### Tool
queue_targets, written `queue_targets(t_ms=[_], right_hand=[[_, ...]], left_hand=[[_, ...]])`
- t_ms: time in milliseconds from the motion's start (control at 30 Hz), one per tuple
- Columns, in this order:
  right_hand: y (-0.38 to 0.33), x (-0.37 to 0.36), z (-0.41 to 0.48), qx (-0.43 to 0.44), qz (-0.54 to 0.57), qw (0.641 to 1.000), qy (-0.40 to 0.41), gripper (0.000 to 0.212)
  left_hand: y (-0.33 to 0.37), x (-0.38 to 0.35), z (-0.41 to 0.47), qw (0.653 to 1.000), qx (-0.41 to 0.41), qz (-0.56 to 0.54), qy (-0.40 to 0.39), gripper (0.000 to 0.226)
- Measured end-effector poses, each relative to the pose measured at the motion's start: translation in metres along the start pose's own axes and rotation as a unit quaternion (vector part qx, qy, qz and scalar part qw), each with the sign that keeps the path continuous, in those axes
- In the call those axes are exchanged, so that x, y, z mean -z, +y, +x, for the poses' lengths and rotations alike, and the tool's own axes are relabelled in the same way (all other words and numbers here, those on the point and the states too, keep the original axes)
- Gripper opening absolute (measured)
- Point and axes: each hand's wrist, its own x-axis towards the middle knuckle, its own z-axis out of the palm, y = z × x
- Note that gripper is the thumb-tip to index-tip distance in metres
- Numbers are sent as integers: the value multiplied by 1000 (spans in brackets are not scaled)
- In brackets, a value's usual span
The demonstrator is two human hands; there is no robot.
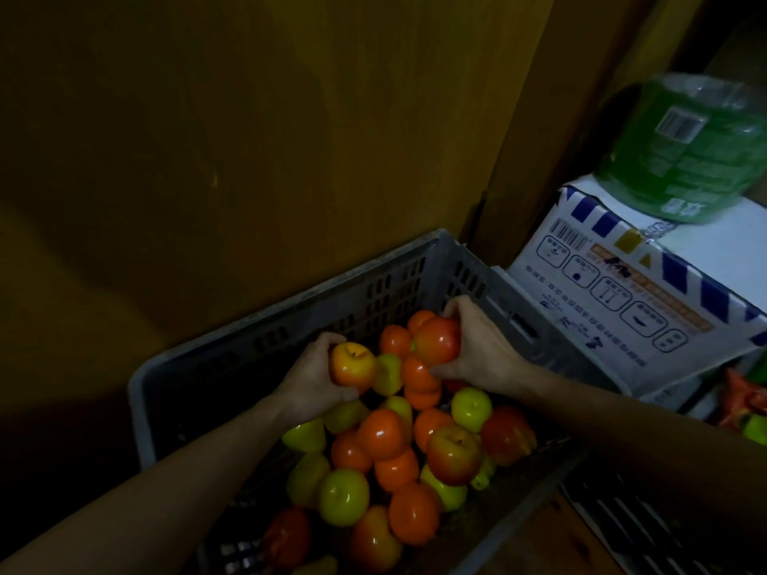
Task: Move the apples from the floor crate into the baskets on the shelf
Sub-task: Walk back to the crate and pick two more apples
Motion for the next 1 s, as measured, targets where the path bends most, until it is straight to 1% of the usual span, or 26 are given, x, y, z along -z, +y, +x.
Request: queue_targets(t_ms=[100, 167, 200, 267, 333, 433, 533, 667, 800, 900, 1000], right_hand=[[-6, 0, 1, -16, 29, 999, -20, 96], [-8, 2, 1, -22, 23, 999, -34, 105], [-10, 3, 1, -23, 18, 999, -31, 104], [-10, 5, 0, -14, 17, 1000, -11, 98], [-10, 7, 0, 1, 30, 1000, 6, 92], [-11, 11, 0, 9, 62, 998, 10, 87], [-11, 11, -1, 6, 63, 998, 11, 85], [-9, 10, -2, -2, 75, 997, 17, 86], [-13, 12, -1, 3, 86, 996, 24, 88], [-27, 26, 2, -3, 108, 992, 62, 84], [-56, 58, -8, -31, 145, 984, 103, 80]], left_hand=[[3, 3, -5, 999, 8, -47, 14, 82], [9, 3, -5, 997, 8, -75, 23, 83], [12, 3, -4, 997, 4, -79, 23, 83], [19, 4, -3, 997, -10, -77, 22, 87], [22, 5, -1, 998, -24, -57, 32, 90], [23, 9, -4, 997, -52, -9, 57, 86], [20, 13, -7, 996, -65, 6, 65, 87], [13, 20, -11, 995, -69, -14, 68, 88], [21, 24, -11, 994, -62, -43, 77, 80], [45, 29, -12, 989, -50, -97, 96, 76], [88, 39, -27, 982, -50, -110, 144, 76]])
